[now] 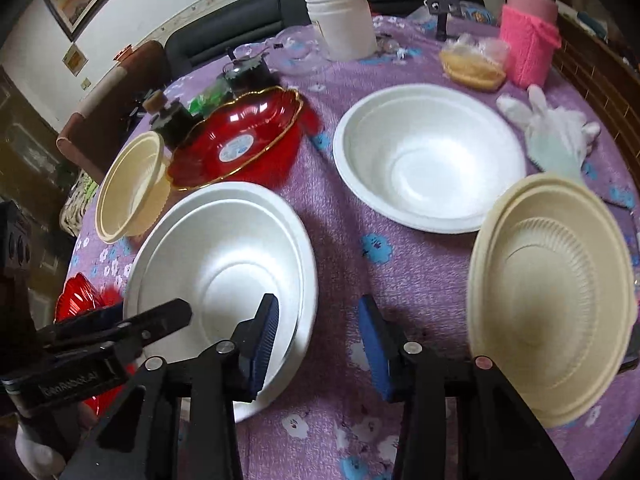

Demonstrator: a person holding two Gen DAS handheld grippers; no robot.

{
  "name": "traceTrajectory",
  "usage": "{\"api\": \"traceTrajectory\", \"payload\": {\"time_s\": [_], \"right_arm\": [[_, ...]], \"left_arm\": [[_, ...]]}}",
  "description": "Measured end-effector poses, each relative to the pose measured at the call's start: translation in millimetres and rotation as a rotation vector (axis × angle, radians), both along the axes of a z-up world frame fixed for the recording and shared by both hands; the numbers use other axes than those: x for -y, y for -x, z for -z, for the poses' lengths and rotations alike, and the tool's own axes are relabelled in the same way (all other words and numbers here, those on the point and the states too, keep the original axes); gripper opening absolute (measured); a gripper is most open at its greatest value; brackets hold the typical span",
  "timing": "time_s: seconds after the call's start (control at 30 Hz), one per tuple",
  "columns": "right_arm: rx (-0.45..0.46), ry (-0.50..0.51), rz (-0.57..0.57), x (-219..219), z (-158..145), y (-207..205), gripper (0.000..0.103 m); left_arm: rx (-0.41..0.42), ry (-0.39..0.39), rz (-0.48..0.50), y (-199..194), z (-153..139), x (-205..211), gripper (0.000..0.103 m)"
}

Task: Organize plates and bowls
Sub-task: 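Reach the right tool to the white foam bowl and grip its rim, then lift the white foam bowl and carry it toward the red plate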

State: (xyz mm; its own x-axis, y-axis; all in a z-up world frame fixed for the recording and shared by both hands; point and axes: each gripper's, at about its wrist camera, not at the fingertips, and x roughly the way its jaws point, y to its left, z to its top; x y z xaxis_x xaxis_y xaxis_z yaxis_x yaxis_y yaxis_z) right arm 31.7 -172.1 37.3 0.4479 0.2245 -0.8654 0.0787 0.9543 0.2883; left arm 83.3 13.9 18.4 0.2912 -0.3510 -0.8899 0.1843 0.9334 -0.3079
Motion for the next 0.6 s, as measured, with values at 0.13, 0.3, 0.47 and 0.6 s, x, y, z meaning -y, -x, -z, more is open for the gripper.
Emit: {"api": "traceTrajectory", "payload": {"time_s": [0.13,0.3,0.47,0.6], "right_arm": [[0.007,-0.076,0.018,8,1,2,0.044],[0.081,-0.136,0.04,40,-33,14,0.044],[0.149,-0.094,0.148,102,-64,7,0.044],[0.088,-0.074,0.215,143,-57,-27,0.044]], "left_arm": [[-0.014,-0.014,-0.006,1,2,-1,0.059],[0.021,-0.064,0.008,8,-18,-7,0.059],[0.108,-0.072,0.041,6,-59,-1,0.059],[0.11,-0.009,0.097,-26,-77,42,0.061]]}}
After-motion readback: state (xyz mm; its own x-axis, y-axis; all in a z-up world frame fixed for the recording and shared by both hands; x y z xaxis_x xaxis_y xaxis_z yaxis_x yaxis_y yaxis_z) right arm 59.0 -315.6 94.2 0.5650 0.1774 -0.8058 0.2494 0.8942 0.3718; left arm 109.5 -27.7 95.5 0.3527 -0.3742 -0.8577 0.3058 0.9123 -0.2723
